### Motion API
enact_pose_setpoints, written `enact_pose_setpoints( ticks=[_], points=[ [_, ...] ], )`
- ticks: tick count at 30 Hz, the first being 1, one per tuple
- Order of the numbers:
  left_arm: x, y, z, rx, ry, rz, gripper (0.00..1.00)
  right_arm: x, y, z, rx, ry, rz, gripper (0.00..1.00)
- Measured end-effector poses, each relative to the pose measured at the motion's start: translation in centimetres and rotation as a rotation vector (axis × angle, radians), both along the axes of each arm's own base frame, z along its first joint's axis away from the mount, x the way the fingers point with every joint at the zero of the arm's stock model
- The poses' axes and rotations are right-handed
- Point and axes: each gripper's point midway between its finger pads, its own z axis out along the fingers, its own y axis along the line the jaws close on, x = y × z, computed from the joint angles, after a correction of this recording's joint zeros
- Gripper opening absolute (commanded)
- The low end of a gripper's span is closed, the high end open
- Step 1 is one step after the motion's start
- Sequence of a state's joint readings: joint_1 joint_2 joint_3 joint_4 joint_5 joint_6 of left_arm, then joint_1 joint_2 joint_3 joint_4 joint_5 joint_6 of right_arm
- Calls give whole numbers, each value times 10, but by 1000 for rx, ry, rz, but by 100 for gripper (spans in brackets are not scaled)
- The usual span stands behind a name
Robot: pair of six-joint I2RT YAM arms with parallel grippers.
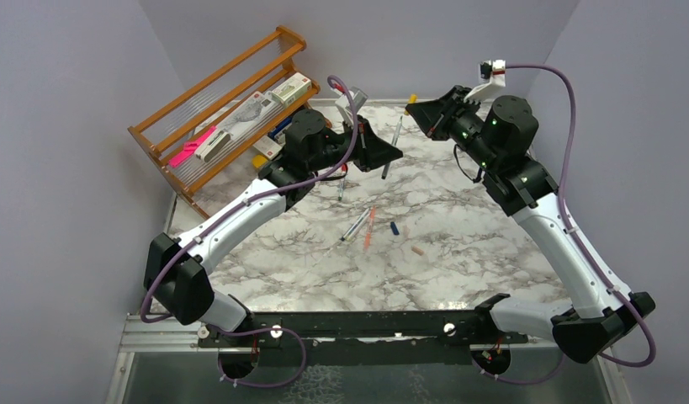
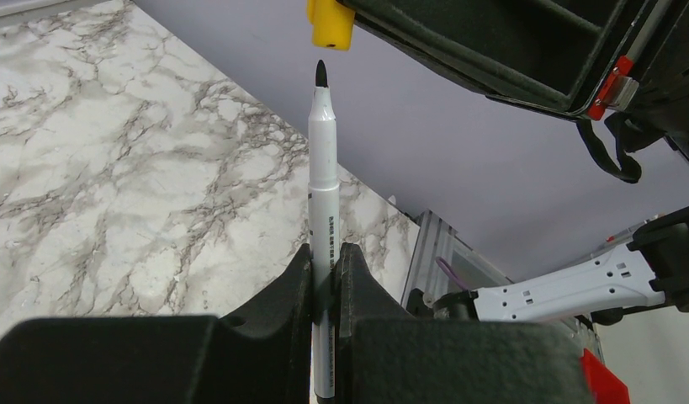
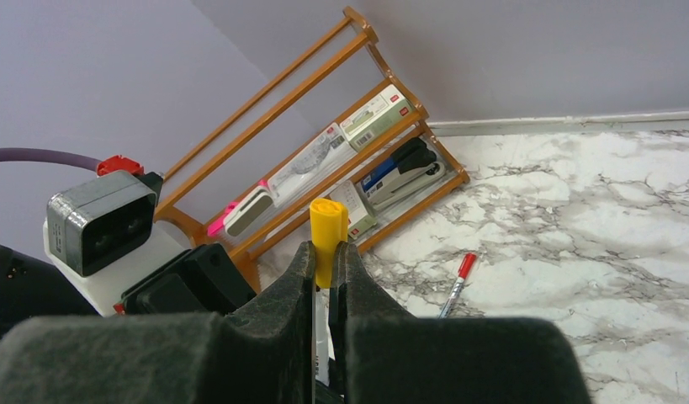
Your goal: Insert the pens into the pen caps
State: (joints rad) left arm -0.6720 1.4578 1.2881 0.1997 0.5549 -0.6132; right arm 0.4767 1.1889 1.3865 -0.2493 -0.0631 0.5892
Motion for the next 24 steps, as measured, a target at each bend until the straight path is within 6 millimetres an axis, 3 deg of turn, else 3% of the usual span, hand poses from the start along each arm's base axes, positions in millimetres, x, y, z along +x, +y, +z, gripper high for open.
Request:
enact_pose_setpoints(
  ticks=[24],
  points=[
    [5,-3,-8,33,3,0,0,4,7,-16,0,19,27,1]
  ],
)
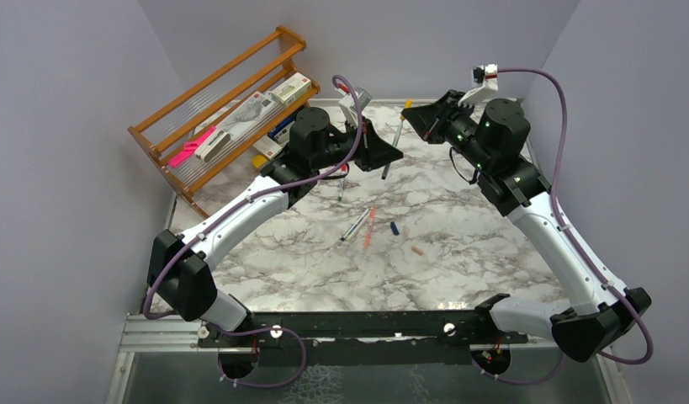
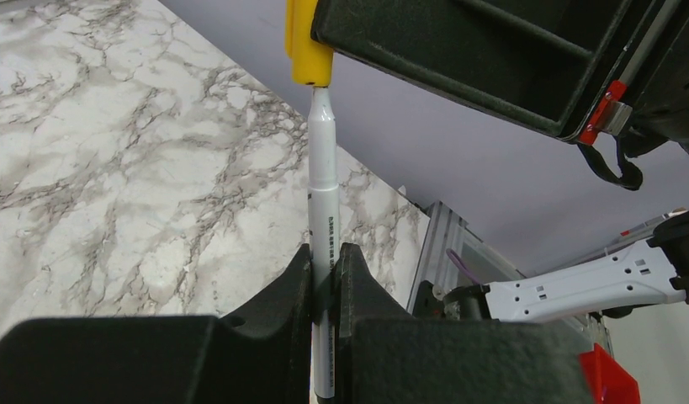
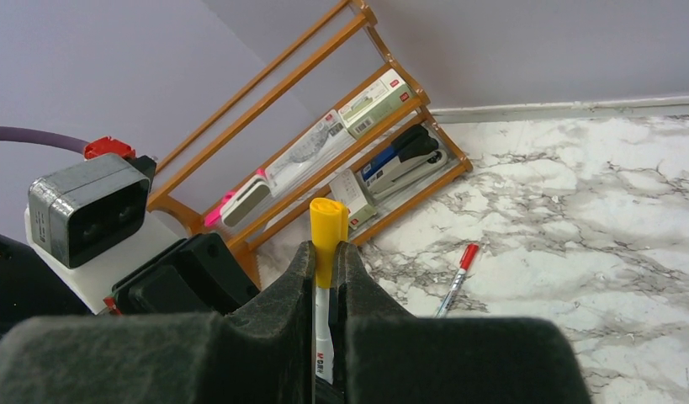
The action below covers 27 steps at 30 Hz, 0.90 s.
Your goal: Insert the pens into the pen caps
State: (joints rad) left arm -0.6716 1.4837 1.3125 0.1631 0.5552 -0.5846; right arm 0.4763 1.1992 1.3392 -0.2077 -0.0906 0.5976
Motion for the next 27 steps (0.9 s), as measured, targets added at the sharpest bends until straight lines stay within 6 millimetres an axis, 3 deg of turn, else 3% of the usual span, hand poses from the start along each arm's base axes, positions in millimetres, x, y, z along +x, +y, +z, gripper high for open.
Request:
enact_pose_setpoints(
  ticks=[27],
  points=[
    [2,-6,-7,53,-11,-12,0,-12,-9,-4,78,34,-13,1]
  ],
)
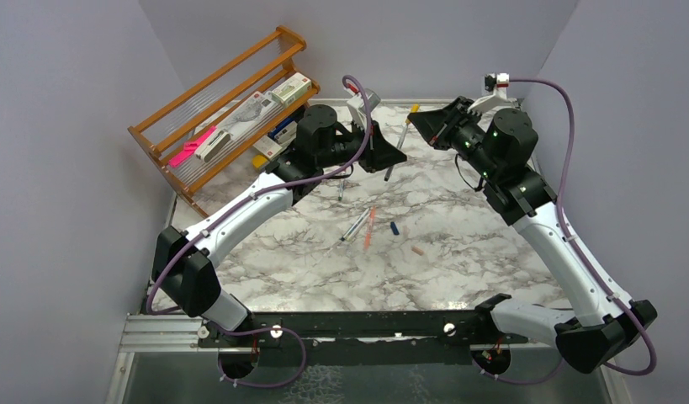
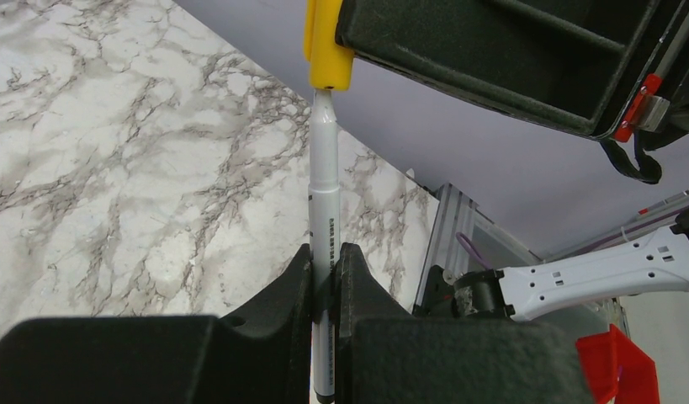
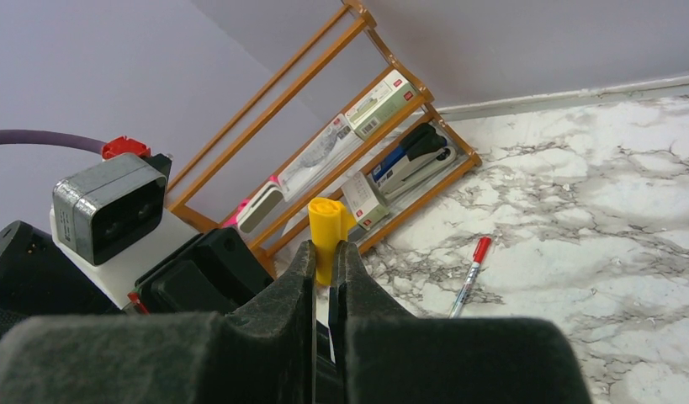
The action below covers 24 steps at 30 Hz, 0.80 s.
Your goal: Insert the pens into the pen caps
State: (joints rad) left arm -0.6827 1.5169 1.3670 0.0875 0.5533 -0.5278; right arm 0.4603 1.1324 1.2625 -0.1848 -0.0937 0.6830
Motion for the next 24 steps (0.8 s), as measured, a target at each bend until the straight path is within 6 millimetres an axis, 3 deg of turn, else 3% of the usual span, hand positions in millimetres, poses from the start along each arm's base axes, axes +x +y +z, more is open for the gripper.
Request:
enact_pose_setpoints(
  ticks=[16,24],
  points=[
    [1,0,-4,9,5,2,0,7,1,-6,-42,3,-7,1],
    [9,0,0,-2,-14,20,0,6,7,-23,-101,42,21,1]
  ],
)
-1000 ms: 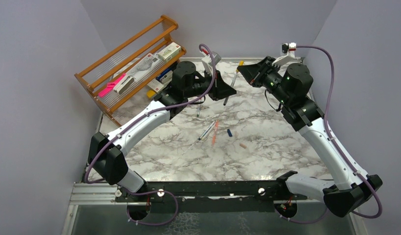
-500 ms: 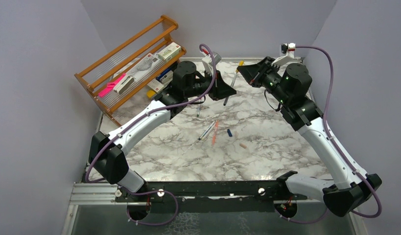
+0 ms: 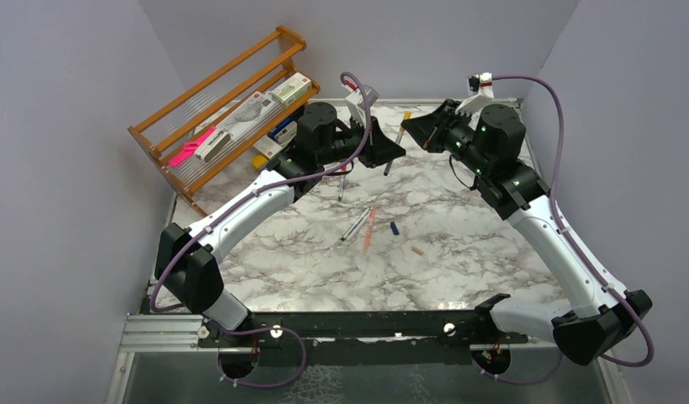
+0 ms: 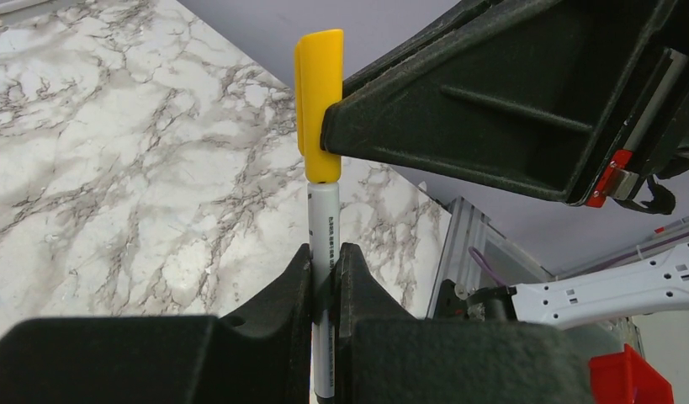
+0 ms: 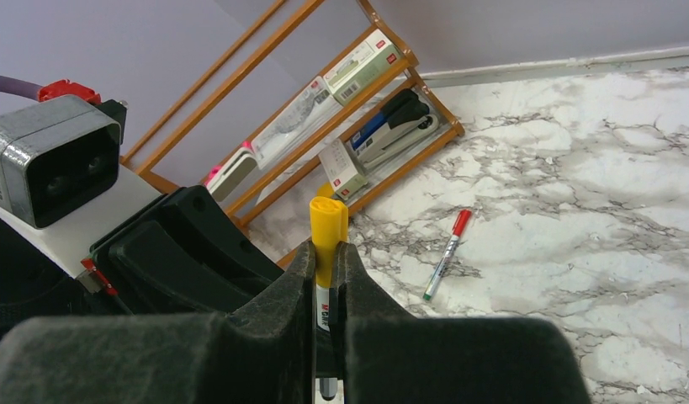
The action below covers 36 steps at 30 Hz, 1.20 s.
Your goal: Insert the pens into the pen caps
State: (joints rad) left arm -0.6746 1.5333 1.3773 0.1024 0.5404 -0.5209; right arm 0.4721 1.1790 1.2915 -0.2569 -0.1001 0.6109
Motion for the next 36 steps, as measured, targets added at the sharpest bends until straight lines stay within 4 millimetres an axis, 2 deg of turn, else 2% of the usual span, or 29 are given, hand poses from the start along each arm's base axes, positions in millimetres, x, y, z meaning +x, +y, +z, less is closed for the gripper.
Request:
enact_pose_setpoints(
  ticks=[14,20,28,31,36],
  points=[
    [9,-2,-2,8,-16,15,0,7,5,1,-19,4,25,2],
    [16,-1,7,-6,-77,37,0,10,7,12,-42,-21,36,14],
    [18,-2,10,-8,-121,35,0,7,9,19,-49,-36,56,41],
    [20,-3,11,-10,-133,34,0,5,11,23,-50,-45,66,45],
    [21,-5,12,-18,-145,32,0,9,13,27,-55,-52,69,45]
  ],
)
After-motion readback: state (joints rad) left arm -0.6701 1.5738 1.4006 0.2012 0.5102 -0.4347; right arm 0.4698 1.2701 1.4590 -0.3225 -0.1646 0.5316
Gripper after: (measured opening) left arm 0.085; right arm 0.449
